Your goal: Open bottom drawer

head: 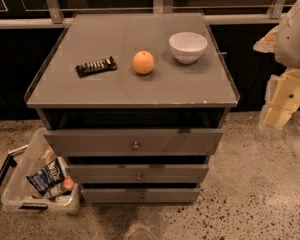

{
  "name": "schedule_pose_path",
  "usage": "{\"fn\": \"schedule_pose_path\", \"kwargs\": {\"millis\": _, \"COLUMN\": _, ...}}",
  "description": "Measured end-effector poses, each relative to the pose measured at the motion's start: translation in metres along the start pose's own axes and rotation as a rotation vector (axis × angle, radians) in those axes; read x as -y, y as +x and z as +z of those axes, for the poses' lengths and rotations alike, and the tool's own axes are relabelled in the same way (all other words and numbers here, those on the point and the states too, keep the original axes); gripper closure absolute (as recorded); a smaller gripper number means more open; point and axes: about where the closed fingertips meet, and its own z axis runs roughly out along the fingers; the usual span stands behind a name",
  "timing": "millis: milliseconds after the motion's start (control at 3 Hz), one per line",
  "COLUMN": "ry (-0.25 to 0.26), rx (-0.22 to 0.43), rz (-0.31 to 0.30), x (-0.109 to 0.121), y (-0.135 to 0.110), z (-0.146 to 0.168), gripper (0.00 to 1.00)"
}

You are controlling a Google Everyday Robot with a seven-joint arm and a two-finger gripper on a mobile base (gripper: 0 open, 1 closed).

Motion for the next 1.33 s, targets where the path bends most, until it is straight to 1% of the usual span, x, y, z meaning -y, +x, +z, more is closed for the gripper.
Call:
{"fn": "schedule_pose_path", "kwargs": {"millis": 333, "ry": 0.012, "rx": 0.008, "rz": -0.009, "x": -0.001, "y": -0.001, "z": 0.001, "gripper": 0.00}}
{"fn": "schedule_pose_path", "kwargs": {"millis": 667, "ry": 0.014, "rx": 0.052, "rz": -0.030, "x": -0.018, "y": -0.002, "z": 0.019, "gripper": 0.00}}
{"fn": "schedule_pose_path", "kwargs": {"millis": 1000, "ry": 0.004, "rx": 0.098, "rz": -0.056, "x": -0.041, "y": -0.001, "z": 0.054, "gripper": 0.00}}
{"fn": "schedule_pose_path", "kwargs": {"millis": 1333, "ry": 0.004, "rx": 0.174, "rz": -0.079, "x": -0.062, "y": 0.001, "z": 0.094, "gripper": 0.00}}
